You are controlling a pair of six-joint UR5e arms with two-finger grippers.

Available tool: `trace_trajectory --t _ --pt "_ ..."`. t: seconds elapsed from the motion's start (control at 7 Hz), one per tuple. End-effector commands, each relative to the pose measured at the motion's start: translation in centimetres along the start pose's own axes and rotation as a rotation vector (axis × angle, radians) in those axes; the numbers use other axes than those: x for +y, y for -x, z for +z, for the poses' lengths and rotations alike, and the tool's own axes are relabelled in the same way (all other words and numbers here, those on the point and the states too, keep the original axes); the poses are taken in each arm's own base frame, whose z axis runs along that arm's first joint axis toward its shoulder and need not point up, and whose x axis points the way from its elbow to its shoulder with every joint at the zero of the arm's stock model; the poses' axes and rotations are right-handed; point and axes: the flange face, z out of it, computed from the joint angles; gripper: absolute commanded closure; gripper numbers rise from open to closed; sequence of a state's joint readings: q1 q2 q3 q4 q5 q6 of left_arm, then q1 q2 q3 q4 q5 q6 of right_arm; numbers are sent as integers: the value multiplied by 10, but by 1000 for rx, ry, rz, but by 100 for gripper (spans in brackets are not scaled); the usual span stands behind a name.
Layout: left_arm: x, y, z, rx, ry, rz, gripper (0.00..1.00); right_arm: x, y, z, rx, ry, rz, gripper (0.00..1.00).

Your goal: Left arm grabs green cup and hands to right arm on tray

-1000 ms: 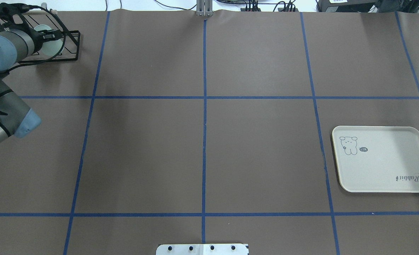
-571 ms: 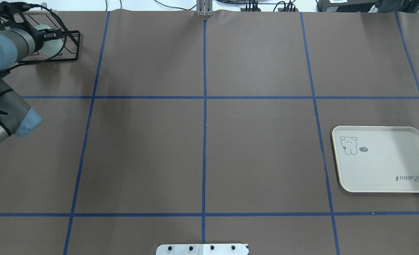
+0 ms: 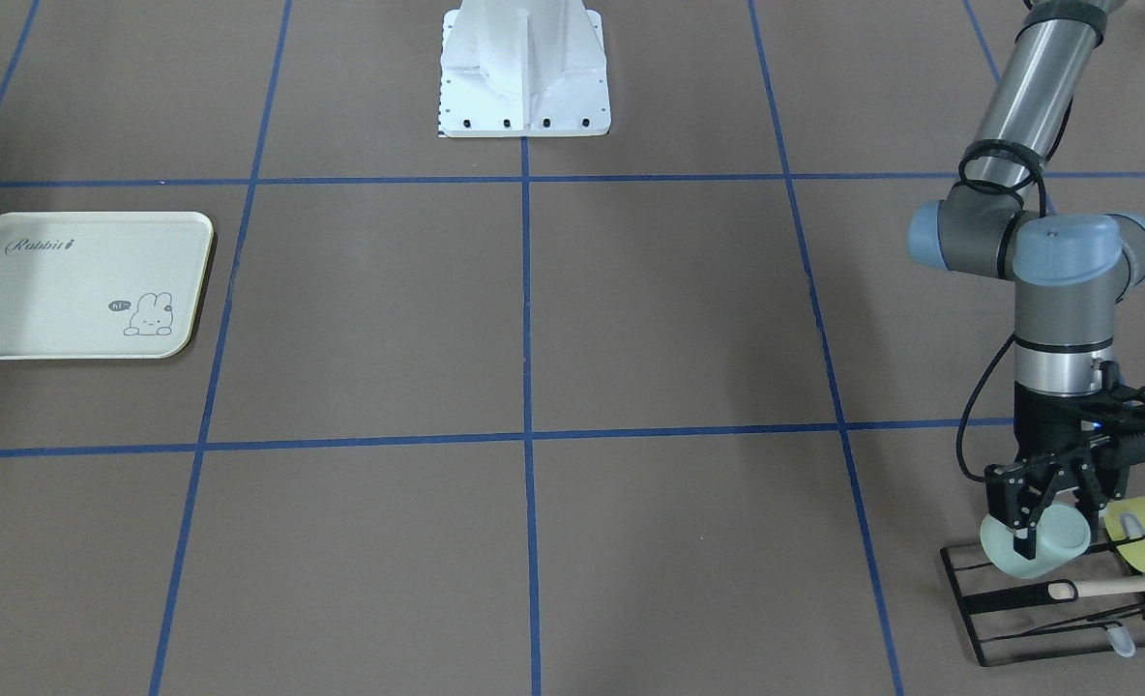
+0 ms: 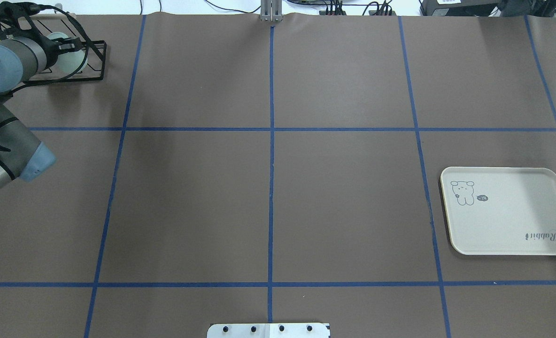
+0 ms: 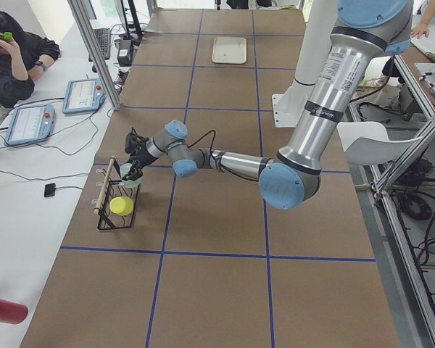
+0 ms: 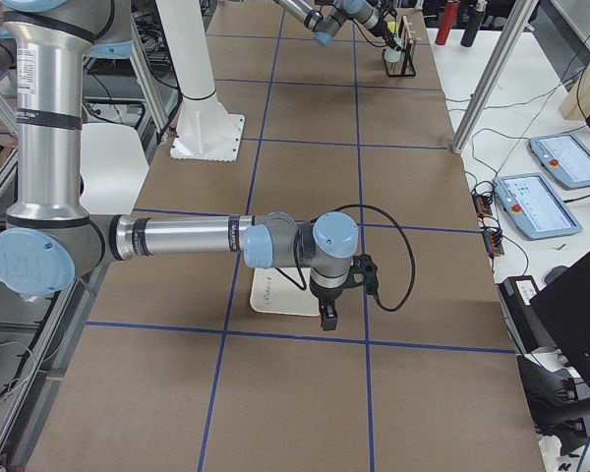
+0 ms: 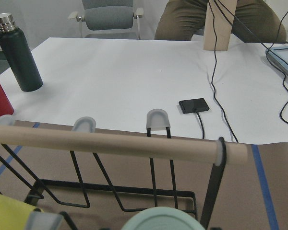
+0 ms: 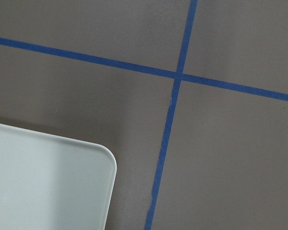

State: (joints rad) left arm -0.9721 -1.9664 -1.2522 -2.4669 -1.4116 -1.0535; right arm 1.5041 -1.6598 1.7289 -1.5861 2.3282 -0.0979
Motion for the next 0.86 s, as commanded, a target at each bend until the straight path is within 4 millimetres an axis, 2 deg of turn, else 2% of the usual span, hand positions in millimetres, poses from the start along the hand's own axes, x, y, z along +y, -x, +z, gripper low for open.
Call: trace_trajectory --t 0.0,0.14,0.29,0.43,0.71 --pt "-7 3 -2 1 -8 8 70 0 1 0 -2 -1 0 1" --pt "-25 0 -14 20 -25 30 72 0 0 -1 -2 -2 1 1" --pt "-38 6 -19 33 -16 21 72 0 1 0 -2 -1 0 1" --pt "-45 11 -21 41 -7 15 72 0 1 -1 -3 -2 1 1" --pt "-56 9 -38 60 -10 7 72 0 1 0 -2 0 1 1"
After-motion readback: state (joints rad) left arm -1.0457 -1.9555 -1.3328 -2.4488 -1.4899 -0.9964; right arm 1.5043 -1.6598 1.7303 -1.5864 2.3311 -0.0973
